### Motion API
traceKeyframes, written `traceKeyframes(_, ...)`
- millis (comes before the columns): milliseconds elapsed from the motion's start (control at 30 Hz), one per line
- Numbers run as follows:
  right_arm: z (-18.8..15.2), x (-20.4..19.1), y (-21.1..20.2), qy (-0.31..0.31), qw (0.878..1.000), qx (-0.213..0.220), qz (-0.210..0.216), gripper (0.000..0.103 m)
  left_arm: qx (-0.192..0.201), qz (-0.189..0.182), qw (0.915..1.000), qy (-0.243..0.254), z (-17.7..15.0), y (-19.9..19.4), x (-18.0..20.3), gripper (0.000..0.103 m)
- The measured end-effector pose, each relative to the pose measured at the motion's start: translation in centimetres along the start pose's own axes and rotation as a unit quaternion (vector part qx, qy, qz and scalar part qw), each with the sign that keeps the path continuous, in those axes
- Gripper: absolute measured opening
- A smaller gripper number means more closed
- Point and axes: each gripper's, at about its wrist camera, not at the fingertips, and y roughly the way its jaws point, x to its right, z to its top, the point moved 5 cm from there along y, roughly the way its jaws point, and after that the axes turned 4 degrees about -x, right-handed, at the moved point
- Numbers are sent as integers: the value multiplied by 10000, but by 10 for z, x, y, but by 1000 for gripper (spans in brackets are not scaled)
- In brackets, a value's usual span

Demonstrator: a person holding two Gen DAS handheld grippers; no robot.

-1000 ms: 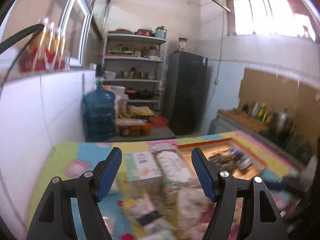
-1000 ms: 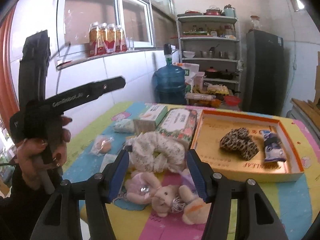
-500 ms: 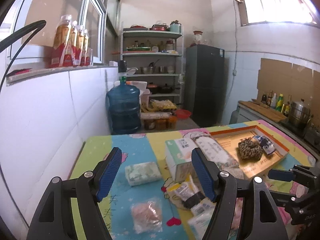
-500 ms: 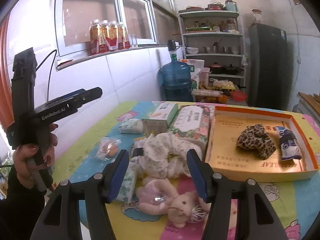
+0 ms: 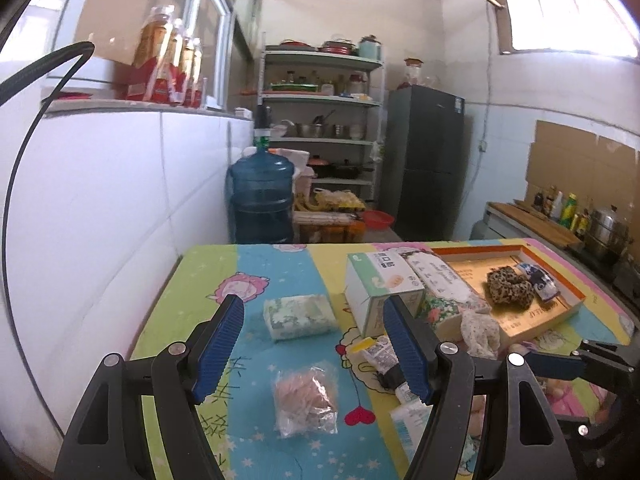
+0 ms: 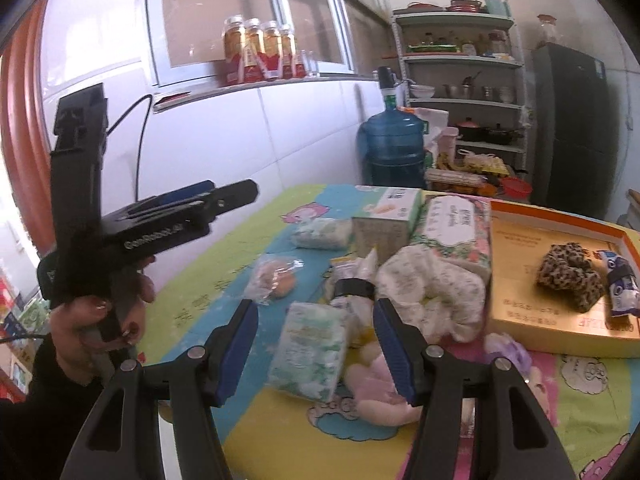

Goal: Organize soft objects
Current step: 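Grasp the clear bag of pink items with the left gripper while the right grasps the green tissue pack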

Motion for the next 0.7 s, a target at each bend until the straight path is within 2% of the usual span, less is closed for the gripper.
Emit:
traceKeyframes(167, 2, -5, 10, -21, 9999, -72, 103, 60, 239, 320, 9991, -161, -8, -1, 1, 74)
traceKeyframes(333, 1, -17, 23, -137, 9996, -164, 165, 60, 220, 582, 9980, 146, -22, 1, 8, 74)
traceKeyframes(467, -4, -28, 33, -230, 9993, -227, 196, 60, 168, 490, 9982, 286, -31, 5, 10, 74)
traceKeyframes(700, -8, -34, 40, -160, 9994, -286, 88, 60, 38, 211, 9995, 217, -40, 9, 3, 74)
